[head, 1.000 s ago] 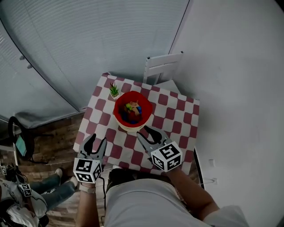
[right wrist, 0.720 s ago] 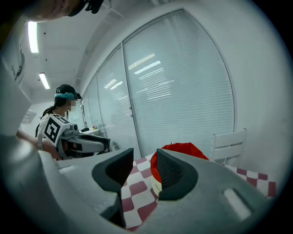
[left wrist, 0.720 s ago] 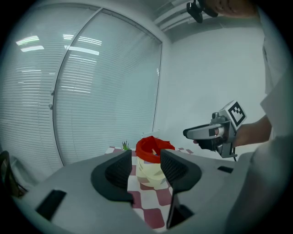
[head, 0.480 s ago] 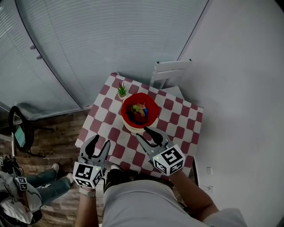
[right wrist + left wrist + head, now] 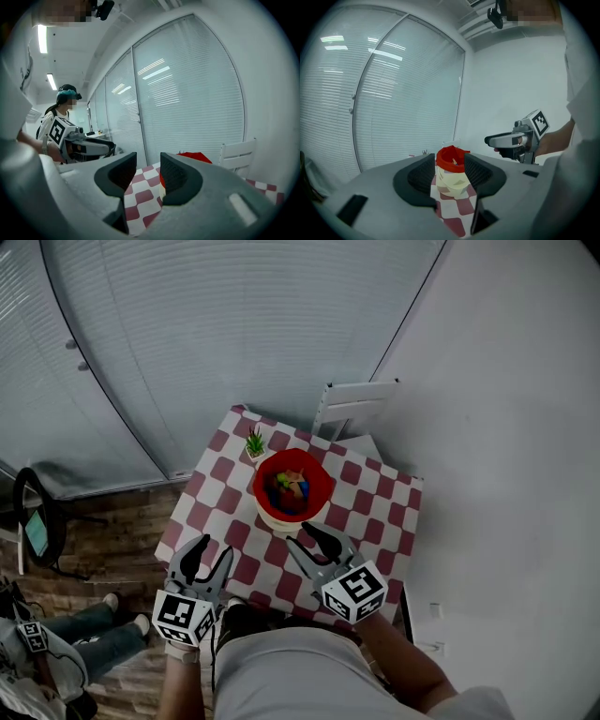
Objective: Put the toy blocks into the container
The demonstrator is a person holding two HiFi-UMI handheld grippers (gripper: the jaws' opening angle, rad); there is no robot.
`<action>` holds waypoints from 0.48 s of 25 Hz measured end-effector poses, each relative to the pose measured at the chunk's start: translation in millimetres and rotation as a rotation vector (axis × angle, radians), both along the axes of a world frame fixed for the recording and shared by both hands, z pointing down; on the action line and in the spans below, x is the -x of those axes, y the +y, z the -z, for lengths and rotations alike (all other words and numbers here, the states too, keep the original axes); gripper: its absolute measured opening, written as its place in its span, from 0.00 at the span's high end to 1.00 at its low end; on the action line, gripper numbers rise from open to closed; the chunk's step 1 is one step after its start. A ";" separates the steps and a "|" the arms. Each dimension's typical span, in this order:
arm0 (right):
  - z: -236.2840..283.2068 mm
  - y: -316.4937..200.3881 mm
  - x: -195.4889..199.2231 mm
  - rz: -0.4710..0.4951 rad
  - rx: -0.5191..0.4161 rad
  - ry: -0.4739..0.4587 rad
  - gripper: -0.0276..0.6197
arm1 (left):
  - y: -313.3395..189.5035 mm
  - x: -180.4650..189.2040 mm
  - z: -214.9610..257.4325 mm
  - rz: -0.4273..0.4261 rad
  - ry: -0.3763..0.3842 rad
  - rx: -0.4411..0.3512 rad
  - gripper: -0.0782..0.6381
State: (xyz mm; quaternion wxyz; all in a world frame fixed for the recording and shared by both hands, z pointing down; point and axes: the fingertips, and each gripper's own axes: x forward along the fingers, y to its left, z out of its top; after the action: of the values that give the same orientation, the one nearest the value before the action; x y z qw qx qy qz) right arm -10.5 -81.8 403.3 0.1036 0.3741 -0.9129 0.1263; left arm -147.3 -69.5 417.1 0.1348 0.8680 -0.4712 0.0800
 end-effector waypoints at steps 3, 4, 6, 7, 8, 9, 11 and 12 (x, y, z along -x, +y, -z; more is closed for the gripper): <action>-2.1 4.0 1.6 0.000 0.008 -0.001 0.73 | 0.7 -2.0 1.7 -0.007 0.005 -0.006 0.64; -2.5 4.8 2.5 0.002 0.009 0.000 0.73 | 0.4 -2.2 2.4 -0.008 0.007 -0.008 0.64; -2.7 5.8 3.7 0.004 0.007 0.002 0.73 | -0.2 -2.9 3.7 -0.010 0.011 -0.010 0.64; -2.3 5.7 3.9 0.004 0.007 0.001 0.73 | -0.6 -3.3 4.4 -0.010 0.014 -0.011 0.64; -1.7 5.6 4.0 0.004 0.008 -0.002 0.73 | -0.6 -3.7 5.2 -0.011 0.017 -0.011 0.64; -1.0 5.9 4.2 0.004 0.010 -0.006 0.73 | -0.2 -3.6 5.7 -0.011 0.020 -0.011 0.64; 0.8 6.6 5.0 0.002 0.013 -0.015 0.73 | 1.0 -1.9 6.1 -0.009 0.023 -0.008 0.64; 1.8 6.4 5.5 0.001 0.013 -0.019 0.73 | 1.4 -0.6 6.1 -0.007 0.024 -0.007 0.63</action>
State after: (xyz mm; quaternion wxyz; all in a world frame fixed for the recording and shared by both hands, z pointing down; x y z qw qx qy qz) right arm -16.0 -75.4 401.4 0.0974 0.3717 -0.9132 0.1358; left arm -146.8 -68.2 410.9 0.1371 0.8711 -0.4666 0.0683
